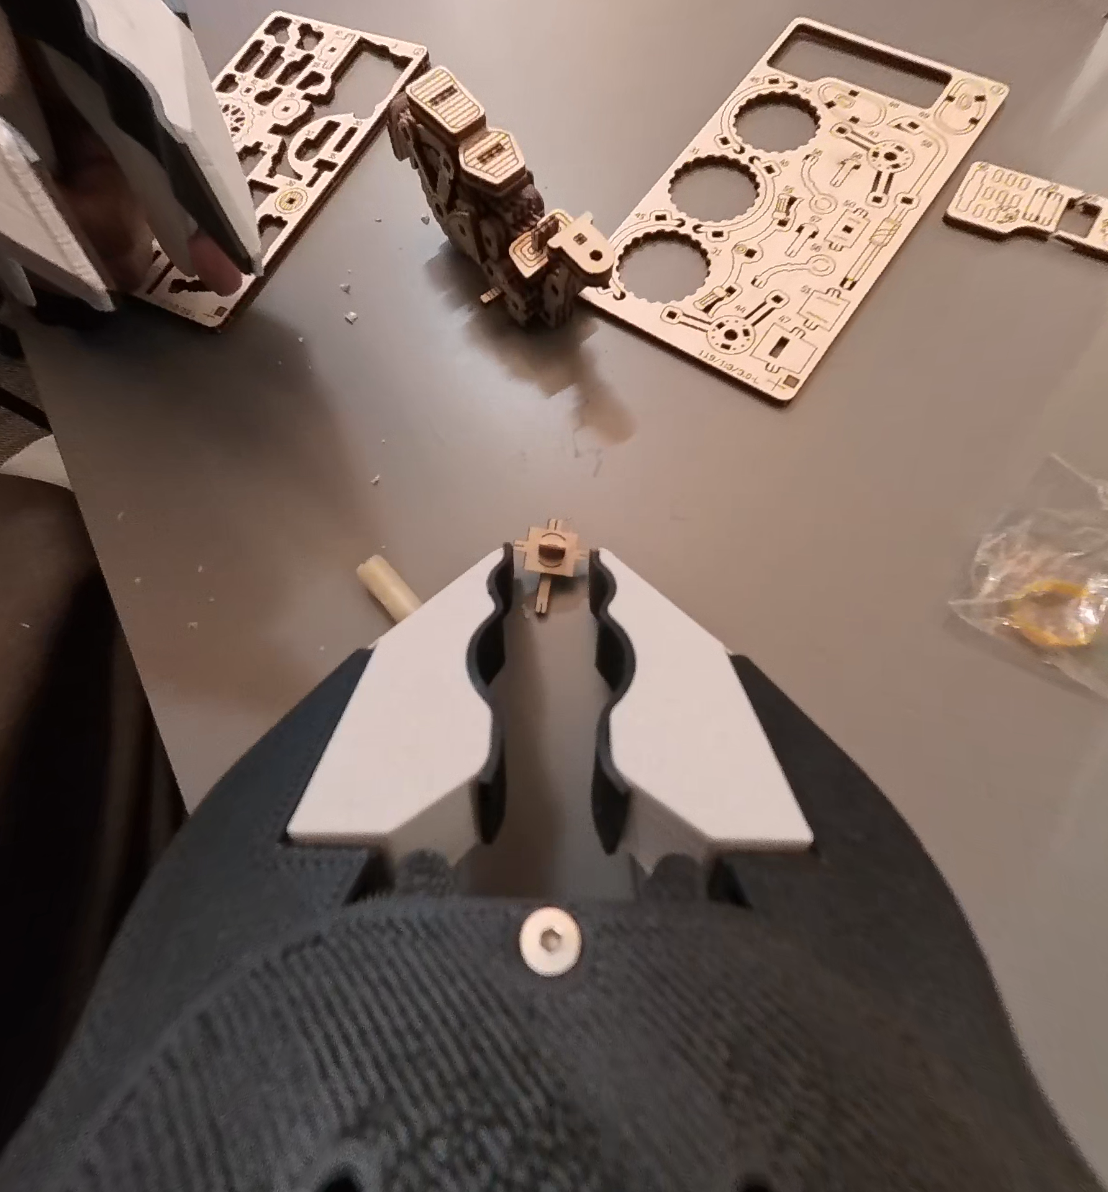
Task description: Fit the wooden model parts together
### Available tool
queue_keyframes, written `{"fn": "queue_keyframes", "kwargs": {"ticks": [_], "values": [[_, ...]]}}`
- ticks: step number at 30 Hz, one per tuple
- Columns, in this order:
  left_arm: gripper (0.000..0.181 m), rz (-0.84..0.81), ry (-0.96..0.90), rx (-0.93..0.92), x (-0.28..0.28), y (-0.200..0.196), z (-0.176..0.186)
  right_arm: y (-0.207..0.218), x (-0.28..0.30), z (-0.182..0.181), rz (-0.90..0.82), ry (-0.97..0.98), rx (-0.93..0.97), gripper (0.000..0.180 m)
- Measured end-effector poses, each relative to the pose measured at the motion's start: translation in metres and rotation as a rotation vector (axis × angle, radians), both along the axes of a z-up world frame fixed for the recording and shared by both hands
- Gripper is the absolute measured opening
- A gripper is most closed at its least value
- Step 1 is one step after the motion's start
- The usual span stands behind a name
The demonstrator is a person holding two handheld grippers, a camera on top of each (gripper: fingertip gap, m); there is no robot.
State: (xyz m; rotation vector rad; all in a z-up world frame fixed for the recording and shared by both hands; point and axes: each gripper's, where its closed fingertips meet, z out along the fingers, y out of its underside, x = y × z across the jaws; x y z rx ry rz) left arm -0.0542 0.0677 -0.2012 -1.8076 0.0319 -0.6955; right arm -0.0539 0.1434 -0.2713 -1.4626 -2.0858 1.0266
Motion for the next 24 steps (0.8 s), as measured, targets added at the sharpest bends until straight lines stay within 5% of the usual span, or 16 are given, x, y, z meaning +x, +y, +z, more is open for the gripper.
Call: {"fn": "queue_keyframes", "kwargs": {"ticks": [24], "values": [[0.021, 0.003, -0.013, -0.003, -0.0011, 0.0, 0.0002, -0.0001, -0.0003, -0.0003, -0.002, 0.0, 0.002, 0.022]]}}
